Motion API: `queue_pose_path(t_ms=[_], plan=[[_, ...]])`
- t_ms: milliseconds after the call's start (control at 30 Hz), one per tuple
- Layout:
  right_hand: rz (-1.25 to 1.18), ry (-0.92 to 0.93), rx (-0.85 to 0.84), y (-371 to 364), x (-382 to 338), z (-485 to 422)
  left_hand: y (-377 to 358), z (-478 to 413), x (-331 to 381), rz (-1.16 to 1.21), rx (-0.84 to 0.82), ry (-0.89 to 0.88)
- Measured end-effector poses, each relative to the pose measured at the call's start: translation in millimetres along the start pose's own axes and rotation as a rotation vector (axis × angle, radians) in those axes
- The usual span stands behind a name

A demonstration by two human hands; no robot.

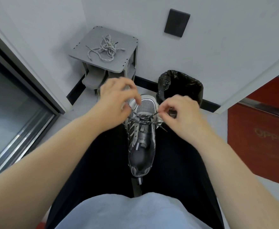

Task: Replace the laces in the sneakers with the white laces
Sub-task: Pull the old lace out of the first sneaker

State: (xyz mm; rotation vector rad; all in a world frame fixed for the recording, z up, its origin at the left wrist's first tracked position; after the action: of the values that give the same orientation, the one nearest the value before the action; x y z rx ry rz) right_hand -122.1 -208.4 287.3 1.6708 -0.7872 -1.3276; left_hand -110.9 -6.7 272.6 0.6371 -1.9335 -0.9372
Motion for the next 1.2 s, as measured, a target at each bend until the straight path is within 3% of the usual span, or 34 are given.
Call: queue_pose_path(t_ms=[67,133,267,333,433,500,600,700,867,1000,1100,1200], plan=[[0.157,0.004,-0.094,-13,1,1,-8,-1,7,-0.075,-0.148,-0.030],[0.229,-0.033,-0.137,-22,5,2,-19,-1,5,-0.155,-0.310,0.069],[0.200,-0.057,-0.159,-29,6,4,-31,-1,2,-0.189,-0.431,0.207],[0.176,-0.055,-0.078,-22,12,3,-27,-3,1,-0.170,-0.477,0.223],[-0.206,-0.144,0.151,9,18,4,-16,-5,-5,-0.177,-0.579,0.208],[-0.470,-0.150,0.194,29,17,10,-11,-6,-7,-0.186,-0.627,0.199],[-0.596,-0.058,0.123,39,10,22,4,-10,-14,-0.213,-0.486,0.260],[-0.457,0.021,0.086,34,7,26,23,-10,-28,-0.052,-0.213,0.372],[-0.167,0.028,0.015,8,-4,11,16,-1,-14,0.169,-0.019,0.411],[0.182,-0.008,-0.150,-19,-7,3,-5,2,2,0.554,-0.100,0.525],[0.162,-0.088,-0.137,-27,-4,-1,-13,1,8,0.424,-0.244,0.487],[0.169,-0.006,0.017,-31,-1,0,-19,0,9,0.165,-0.270,0.475]])
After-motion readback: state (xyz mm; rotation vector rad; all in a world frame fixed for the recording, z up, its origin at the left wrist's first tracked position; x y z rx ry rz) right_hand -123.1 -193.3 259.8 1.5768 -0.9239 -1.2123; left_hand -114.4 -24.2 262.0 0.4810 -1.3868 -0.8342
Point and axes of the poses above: each hand's wrist, its own z-axis away from the middle knuckle, its own y-axis out of the back of the hand, x = y × z, the point moved 1 cm from there along -z, towards the middle knuckle, and after that the axes turned 4 degrees about -y, right-handed, at the moved point
